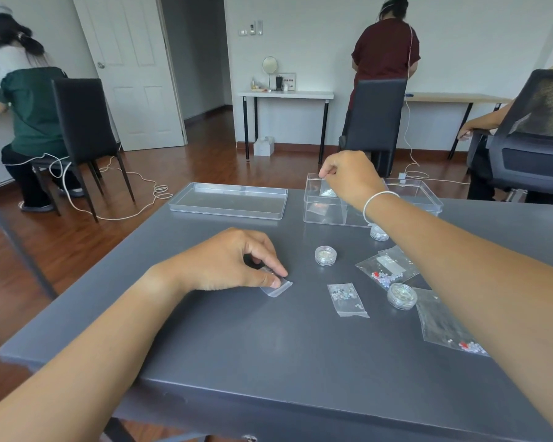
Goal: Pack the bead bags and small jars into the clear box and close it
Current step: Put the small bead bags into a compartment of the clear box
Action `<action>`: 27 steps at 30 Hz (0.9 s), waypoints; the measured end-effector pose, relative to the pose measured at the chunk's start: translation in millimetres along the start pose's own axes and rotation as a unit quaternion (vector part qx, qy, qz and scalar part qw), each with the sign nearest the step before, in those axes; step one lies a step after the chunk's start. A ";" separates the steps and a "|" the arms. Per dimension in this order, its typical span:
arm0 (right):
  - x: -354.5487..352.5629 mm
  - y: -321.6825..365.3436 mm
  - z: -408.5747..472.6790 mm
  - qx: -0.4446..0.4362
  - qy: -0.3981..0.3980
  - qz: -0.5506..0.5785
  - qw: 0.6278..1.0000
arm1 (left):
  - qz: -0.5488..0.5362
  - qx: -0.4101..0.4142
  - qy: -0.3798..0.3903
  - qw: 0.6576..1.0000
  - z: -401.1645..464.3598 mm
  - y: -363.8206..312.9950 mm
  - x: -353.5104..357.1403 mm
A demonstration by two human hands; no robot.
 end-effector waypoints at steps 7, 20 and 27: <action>9.6 -3.2 -2.6 0.025 0.088 -0.016 0.996 | 0.005 -0.005 0.031 1.000 -1.0 -0.3 2.8; -20.8 10.3 -32.8 -0.050 0.056 0.093 0.993 | -0.018 -0.005 0.038 0.999 0.8 2.8 4.9; -14.7 44.1 -114.1 -0.125 0.251 0.100 0.955 | -0.063 -0.003 0.020 0.998 2.5 2.2 1.7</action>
Point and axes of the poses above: each hand's wrist, its own z-axis towards the middle knuckle, its own x-axis out of the palm, y = z × x, the point moved 7 cm from there along z, towards the middle knuckle, and after that the axes turned 12 degrees about z, right-handed, at the moved point
